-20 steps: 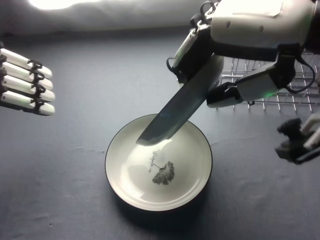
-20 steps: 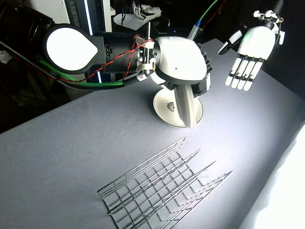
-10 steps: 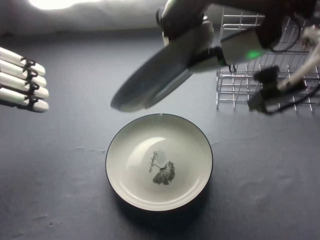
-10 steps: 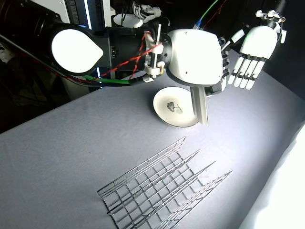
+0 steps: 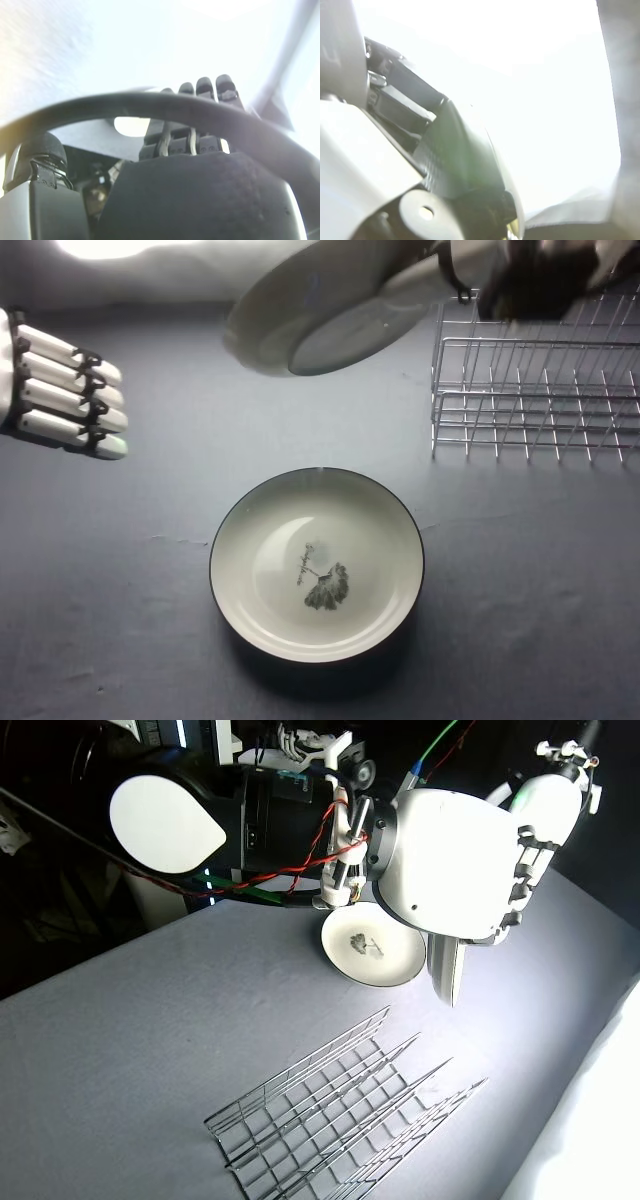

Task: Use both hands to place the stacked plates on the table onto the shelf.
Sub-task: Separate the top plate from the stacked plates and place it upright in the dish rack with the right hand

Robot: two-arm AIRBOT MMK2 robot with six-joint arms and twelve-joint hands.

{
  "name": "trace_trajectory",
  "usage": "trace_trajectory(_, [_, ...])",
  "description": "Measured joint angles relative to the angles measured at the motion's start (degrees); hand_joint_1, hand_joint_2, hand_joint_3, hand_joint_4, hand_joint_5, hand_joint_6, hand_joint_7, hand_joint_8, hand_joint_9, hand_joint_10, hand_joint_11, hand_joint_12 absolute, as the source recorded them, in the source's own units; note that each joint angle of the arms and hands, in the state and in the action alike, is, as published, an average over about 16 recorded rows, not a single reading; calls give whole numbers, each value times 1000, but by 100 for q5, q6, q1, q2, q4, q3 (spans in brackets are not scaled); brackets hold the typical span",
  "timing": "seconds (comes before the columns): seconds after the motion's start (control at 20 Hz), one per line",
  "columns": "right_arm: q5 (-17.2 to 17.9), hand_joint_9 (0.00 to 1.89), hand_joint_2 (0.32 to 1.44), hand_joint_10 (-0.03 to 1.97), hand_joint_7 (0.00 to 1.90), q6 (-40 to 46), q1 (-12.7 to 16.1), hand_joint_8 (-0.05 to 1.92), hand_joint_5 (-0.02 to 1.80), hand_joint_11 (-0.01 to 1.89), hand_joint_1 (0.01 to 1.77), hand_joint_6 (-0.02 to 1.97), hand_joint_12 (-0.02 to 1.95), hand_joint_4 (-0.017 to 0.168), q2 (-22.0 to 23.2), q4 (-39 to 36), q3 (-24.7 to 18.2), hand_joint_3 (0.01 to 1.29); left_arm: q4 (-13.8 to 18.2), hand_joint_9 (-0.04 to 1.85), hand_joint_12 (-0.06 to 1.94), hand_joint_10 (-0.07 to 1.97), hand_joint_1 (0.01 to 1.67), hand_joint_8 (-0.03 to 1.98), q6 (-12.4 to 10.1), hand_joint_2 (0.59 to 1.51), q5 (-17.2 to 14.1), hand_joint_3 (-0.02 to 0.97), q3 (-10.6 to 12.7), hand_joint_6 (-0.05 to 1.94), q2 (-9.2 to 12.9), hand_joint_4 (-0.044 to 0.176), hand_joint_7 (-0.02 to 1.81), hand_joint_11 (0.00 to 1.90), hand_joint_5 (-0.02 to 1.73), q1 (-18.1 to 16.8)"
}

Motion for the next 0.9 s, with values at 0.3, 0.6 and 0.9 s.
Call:
trace_trajectory(0.3, [-402, 973, 973, 1047, 1116, 50, 213, 727, 999, 874, 1395, 905, 1252, -8, -54, 929, 163, 13, -422, 14, 10, 10, 14, 9, 431, 1008, -168, 78, 178, 6, -297, -2, 11, 14, 19, 205])
trace_trajectory(0.6, [-619, 967, 980, 1047, 1114, 62, 321, 723, 995, 869, 1405, 893, 1240, -8, -6, 1494, 257, 14, -894, 16, 10, 10, 13, 9, 850, 1013, -306, 72, 358, 6, -614, -2, 13, 15, 18, 504])
trace_trajectory(0.9, [-746, 962, 983, 1049, 1107, 60, 298, 733, 992, 870, 1410, 883, 1229, -8, 205, 1621, 253, 13, -1255, 19, 9, 10, 14, 8, 1171, 1016, -355, 69, 425, 6, -877, -2, 15, 16, 17, 770])
